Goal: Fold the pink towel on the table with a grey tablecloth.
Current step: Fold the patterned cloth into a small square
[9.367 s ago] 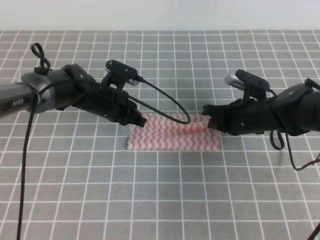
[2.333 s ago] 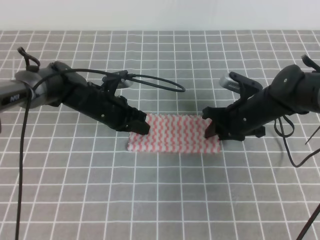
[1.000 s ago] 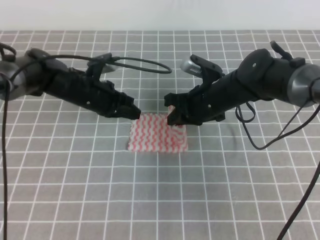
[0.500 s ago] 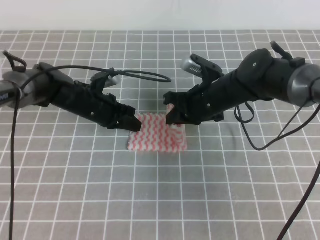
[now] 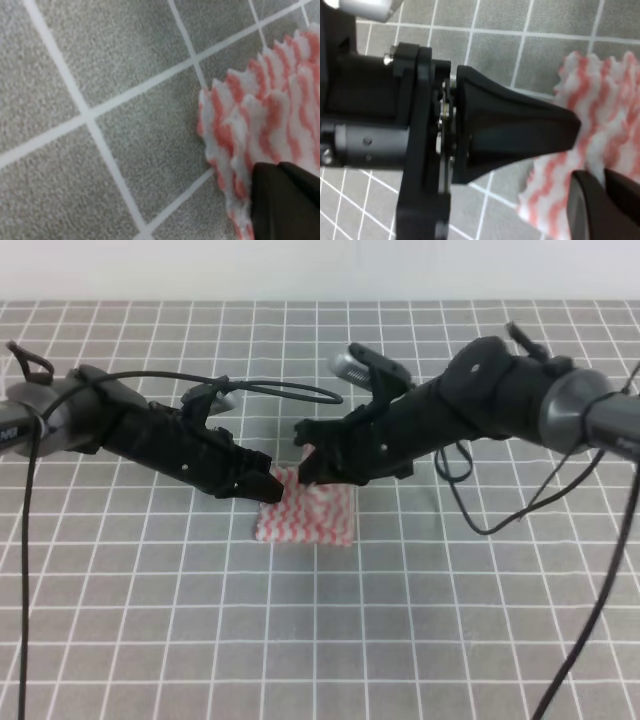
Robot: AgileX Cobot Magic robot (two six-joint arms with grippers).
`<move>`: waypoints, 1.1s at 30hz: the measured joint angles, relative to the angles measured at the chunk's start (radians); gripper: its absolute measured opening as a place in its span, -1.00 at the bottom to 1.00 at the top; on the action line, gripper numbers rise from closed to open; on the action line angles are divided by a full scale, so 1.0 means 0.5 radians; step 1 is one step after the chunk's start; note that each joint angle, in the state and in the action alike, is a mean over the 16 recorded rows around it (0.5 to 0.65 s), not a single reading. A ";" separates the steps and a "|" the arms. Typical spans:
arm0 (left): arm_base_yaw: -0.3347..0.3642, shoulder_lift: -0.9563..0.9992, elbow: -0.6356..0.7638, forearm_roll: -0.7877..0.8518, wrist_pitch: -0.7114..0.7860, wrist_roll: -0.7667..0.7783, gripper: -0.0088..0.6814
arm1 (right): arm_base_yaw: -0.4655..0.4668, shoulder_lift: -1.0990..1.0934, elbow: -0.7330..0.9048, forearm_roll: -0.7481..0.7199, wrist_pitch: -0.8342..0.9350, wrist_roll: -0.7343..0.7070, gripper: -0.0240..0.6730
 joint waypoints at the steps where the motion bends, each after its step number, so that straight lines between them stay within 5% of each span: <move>1: 0.000 0.000 0.000 0.000 0.000 0.000 -0.99 | 0.004 0.013 -0.012 0.003 0.001 0.000 -0.97; 33: 0.018 -0.074 0.000 0.136 -0.098 -0.028 -0.99 | 0.023 0.154 -0.086 0.086 -0.006 -0.004 -0.97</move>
